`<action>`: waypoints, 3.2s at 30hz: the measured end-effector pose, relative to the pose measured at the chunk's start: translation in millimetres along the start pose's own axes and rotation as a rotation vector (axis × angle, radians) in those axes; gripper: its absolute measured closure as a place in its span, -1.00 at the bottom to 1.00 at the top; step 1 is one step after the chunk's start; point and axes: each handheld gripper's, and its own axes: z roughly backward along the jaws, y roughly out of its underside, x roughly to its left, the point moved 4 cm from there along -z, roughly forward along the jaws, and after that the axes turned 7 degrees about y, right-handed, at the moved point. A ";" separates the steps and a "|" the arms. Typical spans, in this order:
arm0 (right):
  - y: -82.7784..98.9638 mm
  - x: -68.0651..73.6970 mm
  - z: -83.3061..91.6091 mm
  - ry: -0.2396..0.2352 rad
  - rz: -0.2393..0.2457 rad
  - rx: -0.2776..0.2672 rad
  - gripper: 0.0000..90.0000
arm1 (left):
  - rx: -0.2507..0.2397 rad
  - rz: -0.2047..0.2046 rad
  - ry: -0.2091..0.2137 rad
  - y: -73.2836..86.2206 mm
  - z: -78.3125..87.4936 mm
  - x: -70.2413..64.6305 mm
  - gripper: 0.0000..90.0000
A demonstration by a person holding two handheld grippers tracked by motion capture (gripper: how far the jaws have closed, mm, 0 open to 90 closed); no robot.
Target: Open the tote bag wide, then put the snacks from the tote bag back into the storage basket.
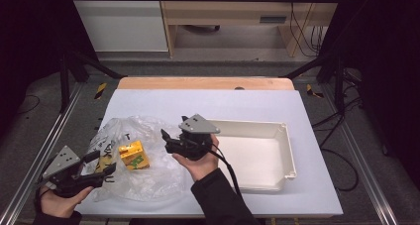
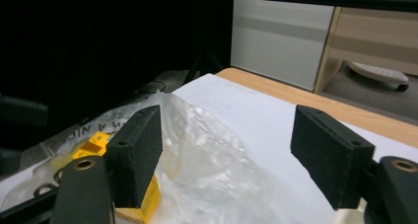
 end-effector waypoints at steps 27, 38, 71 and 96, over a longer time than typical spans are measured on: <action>84.9 -147.6 122.7 0.181 -0.032 0.076 -0.52 | 0.038 -0.089 0.074 -49.0 -46.3 -3.3 -0.62; 98.4 -166.8 145.1 0.220 -0.054 0.074 -0.53 | 0.105 -0.118 0.109 -27.4 -57.4 4.7 -0.60; 115.2 -171.8 137.3 0.196 -0.052 0.138 -0.55 | 0.247 -0.173 0.209 -5.9 -86.1 22.6 -0.29; 119.8 -169.9 132.8 0.194 -0.038 0.162 -0.55 | 0.263 -0.180 0.253 -4.0 -86.0 22.5 0.10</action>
